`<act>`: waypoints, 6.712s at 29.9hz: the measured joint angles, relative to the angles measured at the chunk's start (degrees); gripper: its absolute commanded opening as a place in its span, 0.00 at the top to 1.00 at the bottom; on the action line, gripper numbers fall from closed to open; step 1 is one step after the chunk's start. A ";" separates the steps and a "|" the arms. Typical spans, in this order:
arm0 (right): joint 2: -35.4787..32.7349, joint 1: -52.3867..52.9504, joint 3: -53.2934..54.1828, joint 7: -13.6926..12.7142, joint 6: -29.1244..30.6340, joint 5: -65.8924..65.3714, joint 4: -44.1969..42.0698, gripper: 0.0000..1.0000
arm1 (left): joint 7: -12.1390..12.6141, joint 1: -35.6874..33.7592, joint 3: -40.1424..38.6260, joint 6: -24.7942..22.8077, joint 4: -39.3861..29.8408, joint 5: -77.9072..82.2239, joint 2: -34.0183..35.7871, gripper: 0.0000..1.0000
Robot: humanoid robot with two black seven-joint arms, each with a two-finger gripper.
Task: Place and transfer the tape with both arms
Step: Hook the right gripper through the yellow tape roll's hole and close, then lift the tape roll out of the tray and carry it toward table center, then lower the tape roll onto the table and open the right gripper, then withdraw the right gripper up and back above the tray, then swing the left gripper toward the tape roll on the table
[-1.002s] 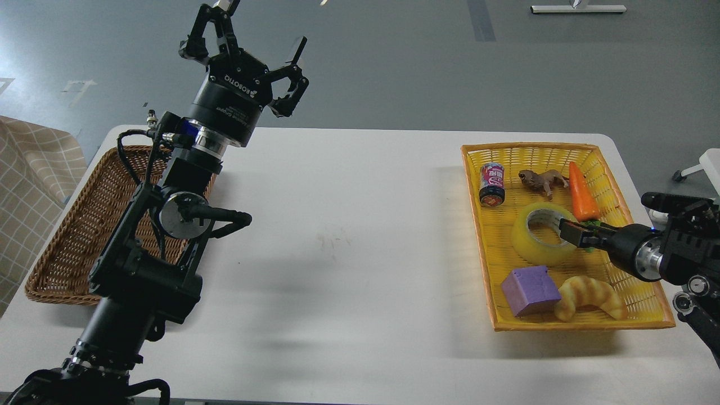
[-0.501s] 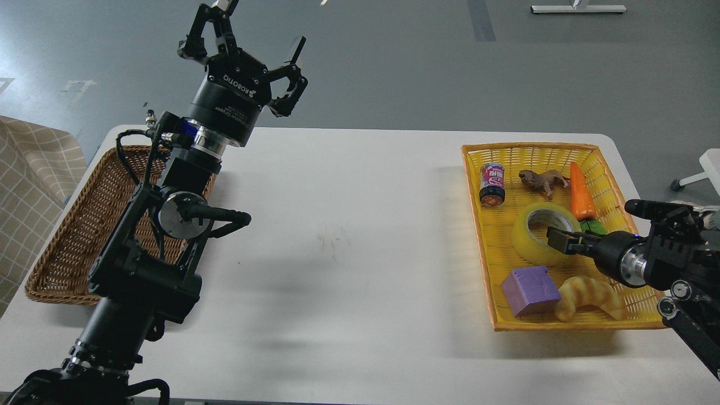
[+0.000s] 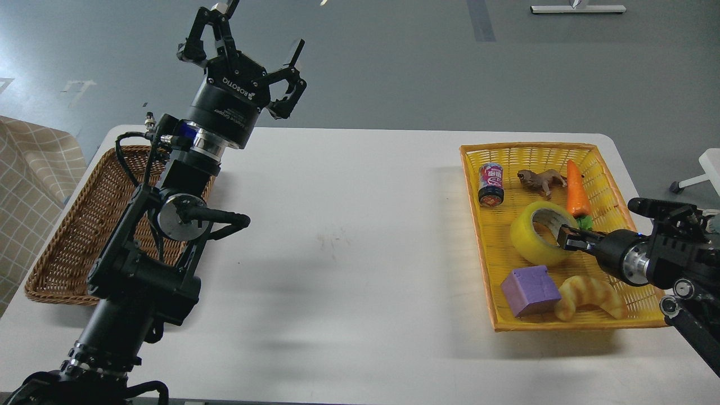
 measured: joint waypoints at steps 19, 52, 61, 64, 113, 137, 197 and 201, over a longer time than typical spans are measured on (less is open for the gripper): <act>-0.45 0.41 3.97 -0.03 0.89 2.23 6.19 0.80 | 0.05 0.43 0.34 -0.16 0.00 0.00 -0.15 0.02; 25.63 28.64 -18.29 -2.17 4.55 3.54 -8.95 0.83 | 0.07 1.21 -0.17 -0.42 -0.29 0.01 -0.58 0.02; 29.04 29.92 -23.40 -2.21 4.55 3.60 -11.11 0.83 | -0.01 1.49 -0.42 -0.43 -0.78 -0.31 0.06 0.02; 29.27 30.01 -25.21 -2.29 4.55 3.55 -11.00 0.83 | -0.02 1.50 -0.45 -0.43 -0.79 -0.39 0.07 0.02; 30.81 27.67 -27.61 -3.79 -0.63 3.65 -13.90 0.28 | -0.02 3.71 -3.61 -1.66 -1.14 -0.68 1.06 0.02; 29.51 15.01 16.47 -4.39 -2.29 28.57 14.93 0.00 | 0.24 2.43 -2.71 -2.96 -1.14 -0.35 4.48 0.02; 25.73 0.86 36.96 -3.25 3.68 62.23 26.54 0.00 | 5.70 -0.68 33.96 12.89 7.71 93.63 11.02 0.02; 25.33 0.85 37.89 -3.08 4.47 62.49 26.41 0.00 | 5.85 -0.87 34.18 12.89 9.34 93.63 10.39 0.02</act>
